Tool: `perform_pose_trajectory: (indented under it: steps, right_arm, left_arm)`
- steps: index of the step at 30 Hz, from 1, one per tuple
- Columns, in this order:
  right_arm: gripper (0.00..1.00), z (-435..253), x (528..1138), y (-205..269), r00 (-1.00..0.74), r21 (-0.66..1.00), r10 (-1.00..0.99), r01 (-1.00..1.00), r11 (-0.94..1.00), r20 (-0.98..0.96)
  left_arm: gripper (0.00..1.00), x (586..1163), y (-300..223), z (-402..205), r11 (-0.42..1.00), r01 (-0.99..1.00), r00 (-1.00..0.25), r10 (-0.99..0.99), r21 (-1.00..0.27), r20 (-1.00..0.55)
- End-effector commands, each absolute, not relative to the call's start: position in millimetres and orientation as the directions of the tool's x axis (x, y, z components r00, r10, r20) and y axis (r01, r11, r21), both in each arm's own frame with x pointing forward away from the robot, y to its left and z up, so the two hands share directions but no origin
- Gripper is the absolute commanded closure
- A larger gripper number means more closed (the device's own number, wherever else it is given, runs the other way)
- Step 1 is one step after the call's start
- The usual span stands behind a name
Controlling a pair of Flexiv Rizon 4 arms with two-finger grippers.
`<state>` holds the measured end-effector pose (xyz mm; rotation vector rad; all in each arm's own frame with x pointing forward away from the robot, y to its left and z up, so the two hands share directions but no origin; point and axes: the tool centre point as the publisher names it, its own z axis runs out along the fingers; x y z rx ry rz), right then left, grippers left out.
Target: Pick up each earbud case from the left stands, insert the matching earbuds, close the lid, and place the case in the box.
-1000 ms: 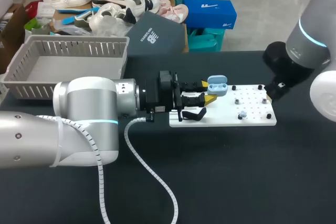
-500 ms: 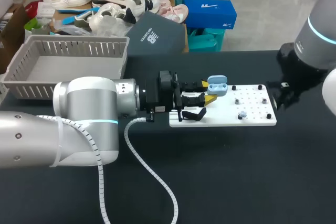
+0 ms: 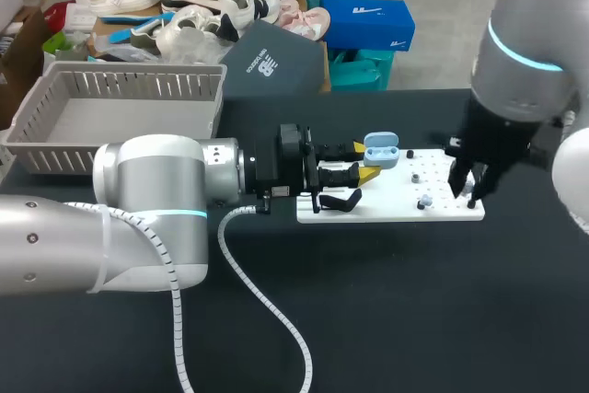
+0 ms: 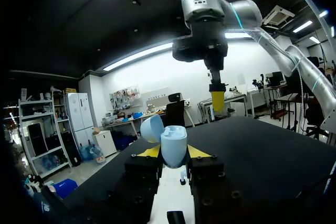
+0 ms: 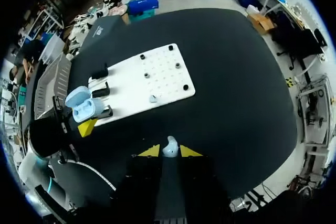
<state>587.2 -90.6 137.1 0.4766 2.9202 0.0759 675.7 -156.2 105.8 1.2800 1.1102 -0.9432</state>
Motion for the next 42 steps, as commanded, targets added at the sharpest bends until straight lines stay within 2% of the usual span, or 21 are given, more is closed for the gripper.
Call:
perform_pose_trajectory:
  steps: [1,10,21,42]
  right_arm:
    - [1.0,152.3,575.1,-76.4,-0.741,-0.032,0.649,0.663,0.748,-0.174]
    - [1.0,176.7,580.0,-45.6,-0.695,-0.076,0.684,0.711,0.699,-0.223]
    - [1.0,177.7,616.5,-19.4,-0.712,-0.025,0.655,0.682,0.731,-0.255]
    - [1.0,170.0,654.5,-4.5,-0.745,0.025,0.617,0.633,0.774,-0.252]
  left_arm:
    - [1.0,675.6,-156.3,104.7,0.089,0.967,0.234,0.057,0.239,-0.971]
    - [1.0,675.6,-156.3,104.7,0.089,0.967,0.234,0.057,0.239,-0.971]
    - [1.0,675.6,-156.3,104.7,0.089,0.967,0.234,0.057,0.239,-0.971]
    - [1.0,675.6,-156.3,104.7,0.089,0.967,0.234,0.057,0.239,-0.971]
